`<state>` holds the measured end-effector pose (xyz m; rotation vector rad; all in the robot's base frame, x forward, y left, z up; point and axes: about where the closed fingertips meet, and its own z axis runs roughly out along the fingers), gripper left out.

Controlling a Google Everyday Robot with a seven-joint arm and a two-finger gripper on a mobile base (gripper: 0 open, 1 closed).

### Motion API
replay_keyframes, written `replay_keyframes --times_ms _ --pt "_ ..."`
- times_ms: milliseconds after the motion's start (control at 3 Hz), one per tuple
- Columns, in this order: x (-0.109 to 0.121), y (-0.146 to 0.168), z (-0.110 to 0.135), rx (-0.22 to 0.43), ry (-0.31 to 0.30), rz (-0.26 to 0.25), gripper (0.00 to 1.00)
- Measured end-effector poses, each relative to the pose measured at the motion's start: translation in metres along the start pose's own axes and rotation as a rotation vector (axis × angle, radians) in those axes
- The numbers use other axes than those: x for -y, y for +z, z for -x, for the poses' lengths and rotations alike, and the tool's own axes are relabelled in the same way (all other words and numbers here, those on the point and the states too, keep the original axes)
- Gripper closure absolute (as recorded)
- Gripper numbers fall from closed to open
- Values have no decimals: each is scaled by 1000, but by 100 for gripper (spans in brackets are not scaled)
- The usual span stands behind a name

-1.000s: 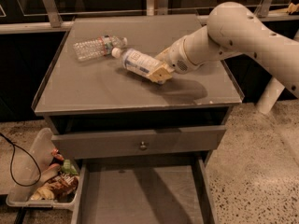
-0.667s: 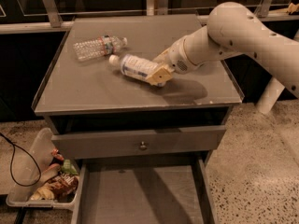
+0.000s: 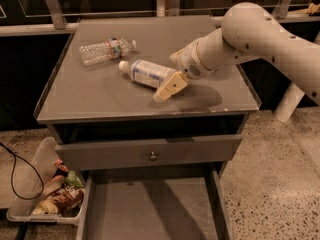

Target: Pick blue plastic bottle from middle drawer and place on counter

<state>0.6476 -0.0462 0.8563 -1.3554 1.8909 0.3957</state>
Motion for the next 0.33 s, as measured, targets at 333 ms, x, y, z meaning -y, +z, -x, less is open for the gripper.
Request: replay_keyframes --times_ms 333 --pt "0 0 0 0 0 0 0"
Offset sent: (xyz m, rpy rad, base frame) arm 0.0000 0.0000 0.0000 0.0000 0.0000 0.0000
